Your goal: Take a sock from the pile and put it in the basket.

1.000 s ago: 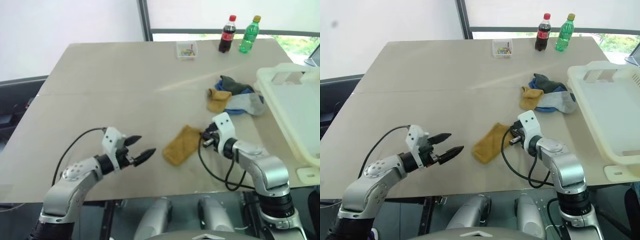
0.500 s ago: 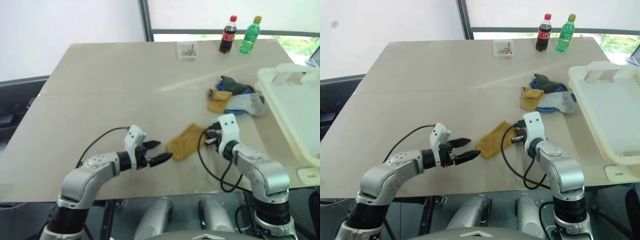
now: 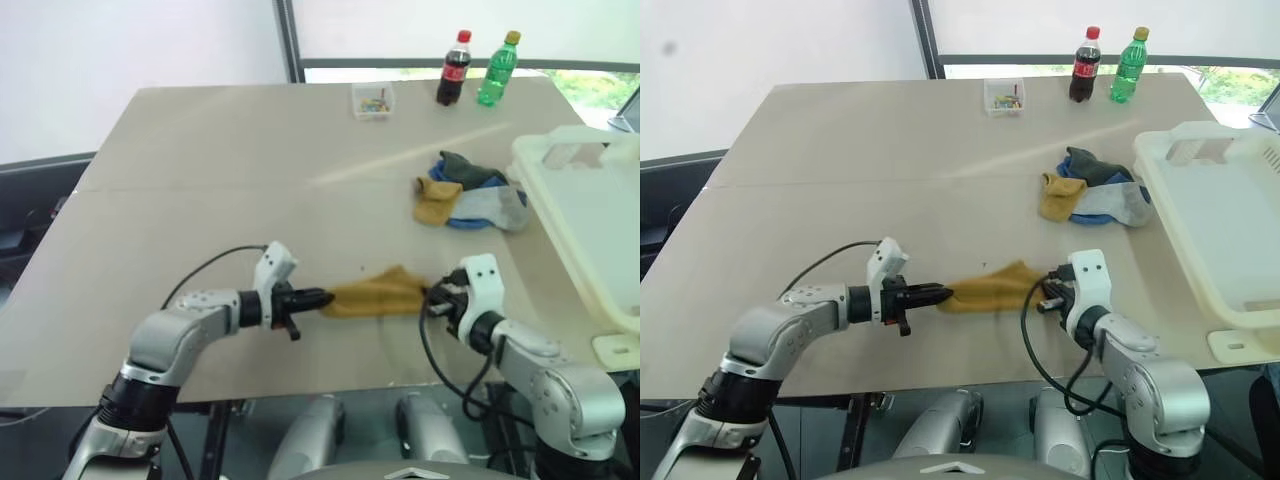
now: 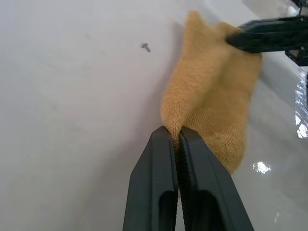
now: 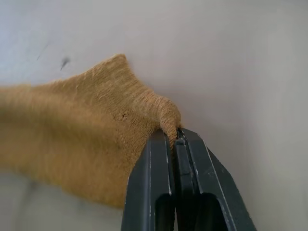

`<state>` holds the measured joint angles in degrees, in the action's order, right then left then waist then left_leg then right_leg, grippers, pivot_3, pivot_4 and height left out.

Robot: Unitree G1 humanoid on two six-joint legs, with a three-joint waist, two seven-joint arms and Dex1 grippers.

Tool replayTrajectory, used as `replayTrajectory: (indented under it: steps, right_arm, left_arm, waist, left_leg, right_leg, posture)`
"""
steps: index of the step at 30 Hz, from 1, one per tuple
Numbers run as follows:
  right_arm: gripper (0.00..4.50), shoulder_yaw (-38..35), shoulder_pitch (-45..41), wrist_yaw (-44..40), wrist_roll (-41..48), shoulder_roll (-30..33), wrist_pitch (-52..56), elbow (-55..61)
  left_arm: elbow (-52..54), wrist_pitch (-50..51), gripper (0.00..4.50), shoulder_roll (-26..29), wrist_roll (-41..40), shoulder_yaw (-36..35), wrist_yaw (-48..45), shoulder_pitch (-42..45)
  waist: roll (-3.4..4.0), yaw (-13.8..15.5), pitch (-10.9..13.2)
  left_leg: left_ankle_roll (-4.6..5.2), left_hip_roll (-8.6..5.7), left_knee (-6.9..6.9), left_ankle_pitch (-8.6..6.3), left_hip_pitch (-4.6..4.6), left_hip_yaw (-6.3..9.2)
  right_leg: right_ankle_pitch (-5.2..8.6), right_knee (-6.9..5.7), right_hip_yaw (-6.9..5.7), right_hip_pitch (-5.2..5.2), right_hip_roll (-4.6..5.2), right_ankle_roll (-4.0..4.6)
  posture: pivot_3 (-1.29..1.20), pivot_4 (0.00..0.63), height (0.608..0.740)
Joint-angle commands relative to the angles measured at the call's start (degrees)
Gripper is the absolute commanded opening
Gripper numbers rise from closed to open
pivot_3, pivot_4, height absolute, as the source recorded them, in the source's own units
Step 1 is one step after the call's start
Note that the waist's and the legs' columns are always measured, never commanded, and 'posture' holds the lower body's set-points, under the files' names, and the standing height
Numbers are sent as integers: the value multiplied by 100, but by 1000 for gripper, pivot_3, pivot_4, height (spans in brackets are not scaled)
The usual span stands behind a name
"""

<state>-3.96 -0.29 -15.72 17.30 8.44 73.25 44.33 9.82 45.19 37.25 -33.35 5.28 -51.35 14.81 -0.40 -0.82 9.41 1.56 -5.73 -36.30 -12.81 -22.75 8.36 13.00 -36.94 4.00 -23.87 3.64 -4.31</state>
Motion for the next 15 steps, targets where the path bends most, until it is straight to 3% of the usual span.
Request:
replayTrajectory:
  steps: [1,9,10,15]
  right_arm:
    - [0,-29,66,96,-33,240,-104,185]
    - [0,445,267,153,37,458,-396,184]
    - [683,436,261,189,20,463,-442,147]
    - [2942,386,312,192,120,502,-371,235]
  left_arm:
    - [-156,-271,85,124,160,204,-485,329]
    - [-476,-564,85,241,552,442,-883,508]
    - [-522,-632,0,232,616,472,-910,516]
    - [-684,-843,0,192,828,523,-1008,550]
  waist:
    - [0,-1,0]
    - [-1,-4,-1]
    - [-1,-2,0]
    - [-2,3,-1]
  left_leg:
    - [0,0,0,0,0,0]
    - [-1,3,2,0,-2,1]
    - [-1,3,2,0,-2,2]
    - [0,3,1,0,-1,2]
  right_leg:
    - [0,0,0,0,2,0]
    - [0,0,2,-4,9,1]
    - [0,1,1,-4,9,0]
    - [0,1,1,-3,10,0]
  posture:
    - [0,150,739]
    - [0,150,739]
    - [0,150,739]
    - [0,150,739]
